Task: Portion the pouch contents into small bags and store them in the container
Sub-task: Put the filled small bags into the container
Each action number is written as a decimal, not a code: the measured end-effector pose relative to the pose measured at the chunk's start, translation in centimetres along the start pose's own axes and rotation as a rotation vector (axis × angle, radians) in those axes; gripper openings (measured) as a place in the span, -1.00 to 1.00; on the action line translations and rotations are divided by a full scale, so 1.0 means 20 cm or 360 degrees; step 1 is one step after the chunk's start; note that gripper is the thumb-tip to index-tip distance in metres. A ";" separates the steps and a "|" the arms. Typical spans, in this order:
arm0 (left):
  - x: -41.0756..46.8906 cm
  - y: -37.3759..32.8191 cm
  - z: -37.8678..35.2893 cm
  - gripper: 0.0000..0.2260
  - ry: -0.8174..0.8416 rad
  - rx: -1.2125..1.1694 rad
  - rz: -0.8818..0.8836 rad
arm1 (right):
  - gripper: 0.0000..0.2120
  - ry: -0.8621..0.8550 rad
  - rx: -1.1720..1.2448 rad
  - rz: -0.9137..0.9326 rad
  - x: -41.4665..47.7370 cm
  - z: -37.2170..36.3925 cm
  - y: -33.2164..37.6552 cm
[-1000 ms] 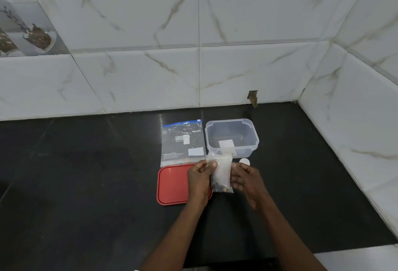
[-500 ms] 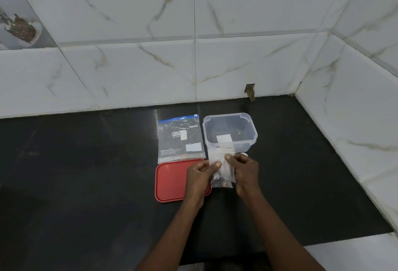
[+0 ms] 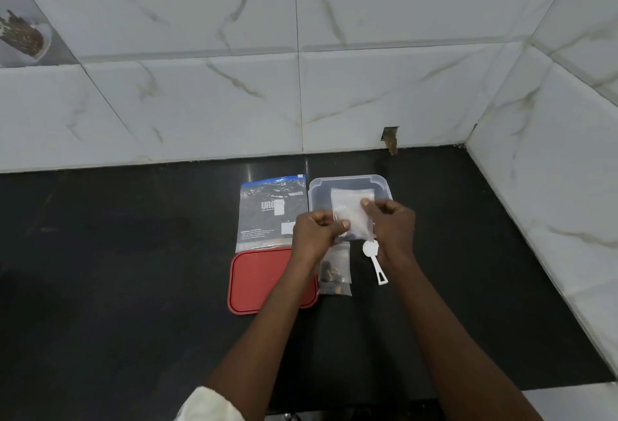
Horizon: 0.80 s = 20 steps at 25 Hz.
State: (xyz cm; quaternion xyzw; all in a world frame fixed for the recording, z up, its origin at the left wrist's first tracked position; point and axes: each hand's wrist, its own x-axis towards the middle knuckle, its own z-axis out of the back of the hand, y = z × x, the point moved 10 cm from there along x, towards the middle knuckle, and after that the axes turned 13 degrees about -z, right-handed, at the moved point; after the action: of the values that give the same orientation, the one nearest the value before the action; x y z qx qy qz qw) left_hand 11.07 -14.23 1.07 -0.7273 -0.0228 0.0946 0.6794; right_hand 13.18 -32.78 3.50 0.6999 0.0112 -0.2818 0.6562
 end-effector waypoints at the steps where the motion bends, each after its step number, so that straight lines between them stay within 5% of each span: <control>1: 0.04 -0.01 -0.01 -0.96 -0.0060 0.0002 0.0039 | -0.95 -0.0077 -0.0115 0.0069 0.04 0.04 0.04; 5: 0.25 0.02 -0.09 -0.89 -0.0190 0.0019 0.0256 | -0.65 -0.0262 -0.0673 0.0193 0.24 0.18 0.10; 10: 0.48 0.27 -0.23 -0.87 0.0090 0.0396 0.0801 | -0.60 -0.0007 -0.0855 0.0088 0.40 0.11 0.00; 14: 0.55 0.26 -0.21 -0.79 0.0059 0.1036 0.0577 | -0.65 0.0013 -0.0872 0.0120 0.41 0.10 -0.01; 20: 0.57 0.29 -0.29 -0.69 0.0203 0.1330 0.0482 | -0.68 0.0028 -0.0903 0.0136 0.41 0.08 -0.01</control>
State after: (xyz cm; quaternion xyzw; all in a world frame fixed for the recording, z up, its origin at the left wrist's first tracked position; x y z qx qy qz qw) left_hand 22.59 -18.61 -5.59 -0.3900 0.1660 0.1490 0.8934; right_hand 19.44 -37.24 -0.02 0.4905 0.0658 -0.2333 0.8371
